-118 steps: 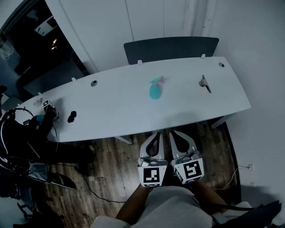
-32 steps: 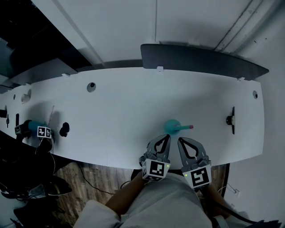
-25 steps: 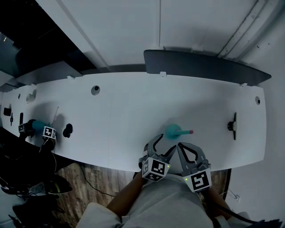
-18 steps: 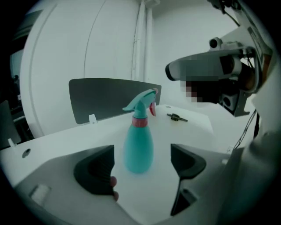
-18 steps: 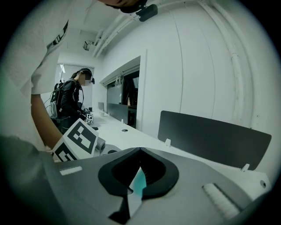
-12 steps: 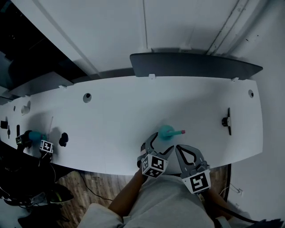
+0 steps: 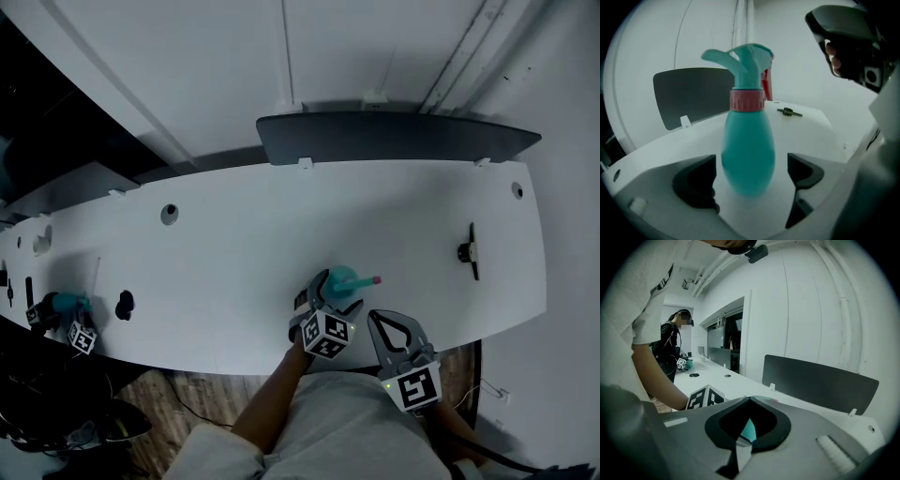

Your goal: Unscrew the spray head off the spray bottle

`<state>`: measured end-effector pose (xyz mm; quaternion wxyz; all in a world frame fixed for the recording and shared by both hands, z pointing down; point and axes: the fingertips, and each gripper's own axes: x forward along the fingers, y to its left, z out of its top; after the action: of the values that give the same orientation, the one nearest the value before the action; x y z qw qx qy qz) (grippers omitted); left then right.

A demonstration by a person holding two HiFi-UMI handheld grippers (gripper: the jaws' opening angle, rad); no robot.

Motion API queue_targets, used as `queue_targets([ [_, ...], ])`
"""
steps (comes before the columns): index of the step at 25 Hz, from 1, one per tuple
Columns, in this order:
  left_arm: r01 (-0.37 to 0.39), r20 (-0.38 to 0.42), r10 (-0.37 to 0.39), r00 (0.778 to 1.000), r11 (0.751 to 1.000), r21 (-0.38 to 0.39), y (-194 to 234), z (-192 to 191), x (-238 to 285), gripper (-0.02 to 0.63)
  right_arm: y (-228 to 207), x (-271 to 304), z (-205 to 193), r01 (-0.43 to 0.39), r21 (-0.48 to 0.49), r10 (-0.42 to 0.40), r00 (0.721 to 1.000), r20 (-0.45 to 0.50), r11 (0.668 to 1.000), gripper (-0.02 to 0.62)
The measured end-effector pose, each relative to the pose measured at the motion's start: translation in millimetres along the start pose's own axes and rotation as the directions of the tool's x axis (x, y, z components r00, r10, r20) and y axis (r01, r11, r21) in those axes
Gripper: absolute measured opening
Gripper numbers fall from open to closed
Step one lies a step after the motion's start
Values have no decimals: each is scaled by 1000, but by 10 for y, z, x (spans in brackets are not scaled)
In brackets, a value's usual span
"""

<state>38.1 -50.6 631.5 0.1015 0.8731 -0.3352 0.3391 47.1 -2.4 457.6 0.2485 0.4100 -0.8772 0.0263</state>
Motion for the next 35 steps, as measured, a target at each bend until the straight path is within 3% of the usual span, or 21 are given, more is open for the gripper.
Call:
queue_targets([
  [7, -54, -10, 55, 998, 991, 121, -6, 31, 128, 439, -37, 17, 23, 12, 8, -12, 1000, 6, 1000, 0],
  [9, -64, -10, 65, 998, 990, 127, 17, 49, 150, 391, -49, 23, 23, 10, 6, -10, 1000, 4, 1000, 0],
  [20, -76, -10, 78, 997, 987, 143, 30, 85, 168, 383, -92, 64, 37, 0, 6, 0, 1000, 11, 1000, 0],
  [24, -113, 4, 114, 994, 982, 154, 104, 160, 91, 383, -88, 80, 53, -15, -9, 15, 1000, 19, 1000, 0],
  [29, -212, 45, 209, 977, 930, 300, 227, 411, -172, 383, -56, 81, 154, -45, -37, 46, 998, 41, 998, 0],
  [35, -315, 39, 320, 947, 889, 332, 461, 470, -451, 382, 44, 39, 307, -62, -107, 68, 996, 56, 992, 0],
])
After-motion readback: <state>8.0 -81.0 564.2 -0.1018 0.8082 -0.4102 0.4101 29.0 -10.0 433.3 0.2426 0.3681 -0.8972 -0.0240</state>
